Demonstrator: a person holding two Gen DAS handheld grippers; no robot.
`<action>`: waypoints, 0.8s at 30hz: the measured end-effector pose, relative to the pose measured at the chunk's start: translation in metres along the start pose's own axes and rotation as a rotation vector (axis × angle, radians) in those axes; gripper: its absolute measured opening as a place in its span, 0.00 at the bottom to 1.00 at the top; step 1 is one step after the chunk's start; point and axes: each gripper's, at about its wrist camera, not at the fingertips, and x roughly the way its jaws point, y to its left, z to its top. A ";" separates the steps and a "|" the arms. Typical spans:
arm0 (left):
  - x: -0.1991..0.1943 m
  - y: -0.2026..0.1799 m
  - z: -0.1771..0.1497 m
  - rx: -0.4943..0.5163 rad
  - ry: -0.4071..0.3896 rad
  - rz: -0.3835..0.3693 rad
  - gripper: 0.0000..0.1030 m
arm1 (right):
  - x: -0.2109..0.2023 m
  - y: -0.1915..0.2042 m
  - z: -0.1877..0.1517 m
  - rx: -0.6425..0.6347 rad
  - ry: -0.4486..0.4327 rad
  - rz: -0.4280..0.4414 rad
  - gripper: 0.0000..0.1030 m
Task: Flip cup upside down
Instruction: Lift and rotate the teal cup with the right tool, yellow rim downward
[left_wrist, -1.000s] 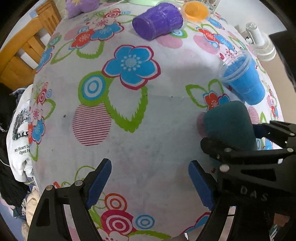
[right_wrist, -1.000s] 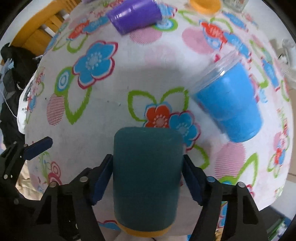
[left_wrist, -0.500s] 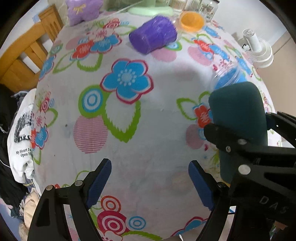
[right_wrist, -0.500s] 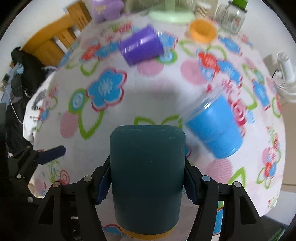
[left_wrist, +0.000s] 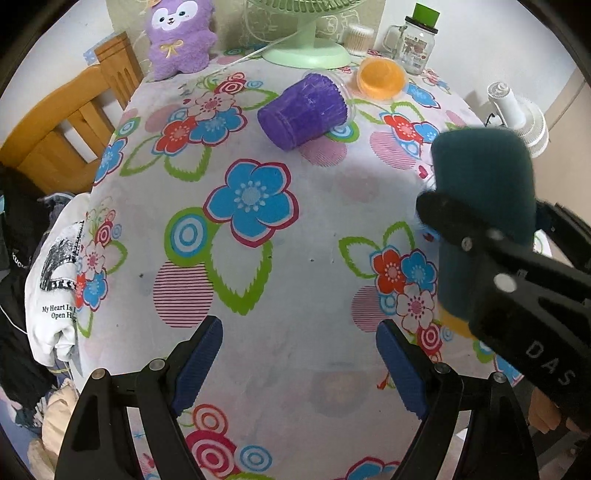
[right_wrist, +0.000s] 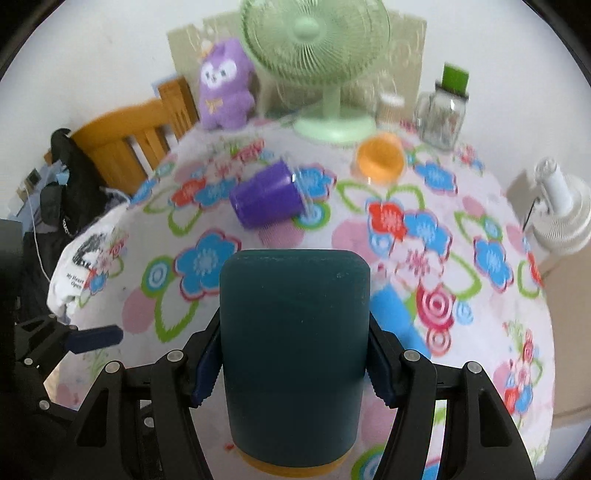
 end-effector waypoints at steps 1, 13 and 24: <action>0.002 -0.001 -0.002 -0.002 -0.003 0.007 0.84 | -0.001 0.000 -0.002 -0.005 -0.020 0.000 0.66; 0.034 0.000 -0.020 -0.020 -0.029 0.015 0.84 | 0.014 -0.002 -0.032 0.019 -0.205 0.022 0.66; 0.039 -0.001 -0.022 -0.002 -0.066 0.004 0.85 | 0.018 0.004 -0.038 0.026 -0.296 0.042 0.67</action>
